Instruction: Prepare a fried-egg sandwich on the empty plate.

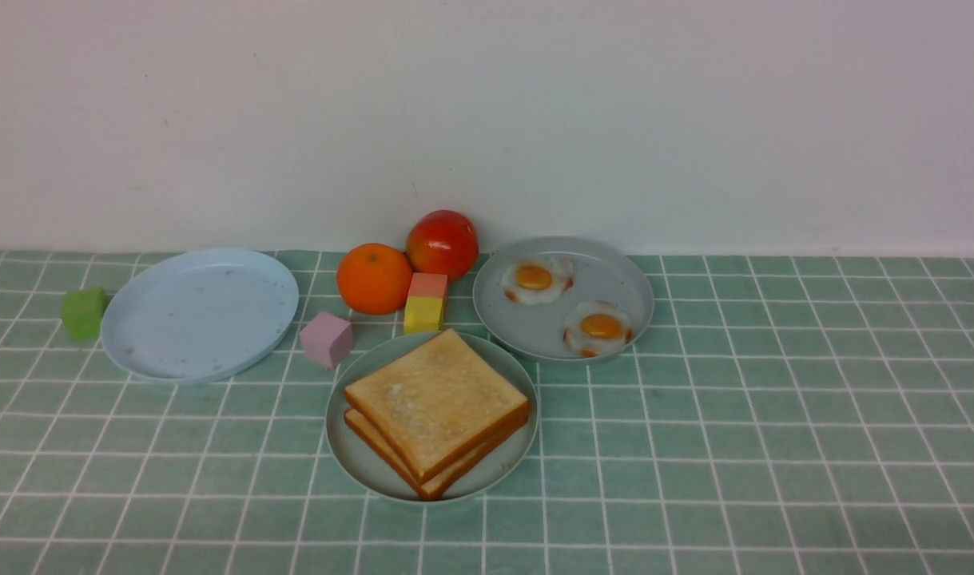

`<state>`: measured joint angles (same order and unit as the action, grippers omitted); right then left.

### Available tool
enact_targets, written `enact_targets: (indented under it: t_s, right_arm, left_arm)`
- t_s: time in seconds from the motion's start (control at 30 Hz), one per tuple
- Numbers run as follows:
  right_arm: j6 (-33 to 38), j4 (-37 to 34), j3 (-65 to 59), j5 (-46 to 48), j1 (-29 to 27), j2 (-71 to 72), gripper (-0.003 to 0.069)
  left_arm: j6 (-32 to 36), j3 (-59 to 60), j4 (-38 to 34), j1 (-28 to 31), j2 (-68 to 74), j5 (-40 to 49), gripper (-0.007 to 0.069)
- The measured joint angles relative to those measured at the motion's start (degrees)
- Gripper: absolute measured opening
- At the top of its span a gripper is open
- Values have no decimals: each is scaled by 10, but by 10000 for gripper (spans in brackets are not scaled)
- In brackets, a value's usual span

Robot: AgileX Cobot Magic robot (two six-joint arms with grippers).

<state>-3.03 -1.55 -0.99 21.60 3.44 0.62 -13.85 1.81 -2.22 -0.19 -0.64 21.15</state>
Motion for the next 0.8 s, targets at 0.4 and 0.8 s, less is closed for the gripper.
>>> enact_targets:
  t_s: [0.4, 0.8]
  right_arm:
    - [0, 0, 0, 0, 0, 0, 82]
    - [0, 0, 0, 0, 0, 0, 97]
  left_arm:
    - [0, 0, 0, 0, 0, 0, -3]
    - [0, 0, 0, 0, 0, 0, 10]
